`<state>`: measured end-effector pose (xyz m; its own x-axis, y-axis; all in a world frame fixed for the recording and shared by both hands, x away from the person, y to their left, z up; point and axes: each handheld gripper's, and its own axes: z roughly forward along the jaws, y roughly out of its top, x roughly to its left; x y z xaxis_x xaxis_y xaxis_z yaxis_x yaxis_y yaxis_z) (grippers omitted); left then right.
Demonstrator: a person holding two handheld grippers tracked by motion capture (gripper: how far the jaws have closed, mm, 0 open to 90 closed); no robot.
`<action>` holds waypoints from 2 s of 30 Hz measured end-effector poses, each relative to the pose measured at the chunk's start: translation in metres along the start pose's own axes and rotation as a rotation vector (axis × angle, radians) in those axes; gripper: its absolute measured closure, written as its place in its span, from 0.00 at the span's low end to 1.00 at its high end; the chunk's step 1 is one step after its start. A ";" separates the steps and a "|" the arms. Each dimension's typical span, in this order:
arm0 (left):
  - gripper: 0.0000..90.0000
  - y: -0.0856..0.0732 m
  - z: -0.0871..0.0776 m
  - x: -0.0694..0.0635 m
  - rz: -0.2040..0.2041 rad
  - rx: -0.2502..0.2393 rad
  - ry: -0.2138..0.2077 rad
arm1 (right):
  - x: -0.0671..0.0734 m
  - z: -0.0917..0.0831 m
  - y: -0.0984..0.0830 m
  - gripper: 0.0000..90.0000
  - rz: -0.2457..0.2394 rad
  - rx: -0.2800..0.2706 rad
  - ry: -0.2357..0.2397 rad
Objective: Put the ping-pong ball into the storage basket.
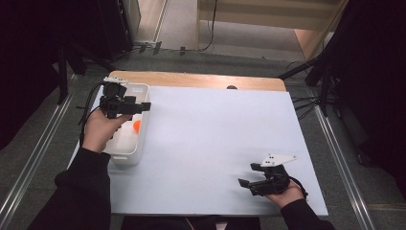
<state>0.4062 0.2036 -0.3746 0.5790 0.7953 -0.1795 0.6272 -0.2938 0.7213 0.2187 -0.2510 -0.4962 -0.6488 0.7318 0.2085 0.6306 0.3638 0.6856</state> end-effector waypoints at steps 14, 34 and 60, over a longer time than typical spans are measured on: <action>0.27 -0.001 0.008 -0.014 0.053 0.021 -0.073 | 0.000 0.000 0.001 0.21 -0.010 -0.001 0.001; 0.27 -0.005 0.020 -0.038 0.135 0.035 -0.145 | 0.000 0.000 0.001 0.21 -0.008 0.000 0.002; 0.27 -0.017 0.028 -0.063 0.199 0.026 -0.189 | 0.000 0.000 0.001 0.21 -0.005 -0.001 0.003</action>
<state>0.3736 0.1435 -0.3939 0.7778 0.6080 -0.1591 0.5027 -0.4499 0.7382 0.2191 -0.2512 -0.4956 -0.6536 0.7279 0.2071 0.6267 0.3671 0.6874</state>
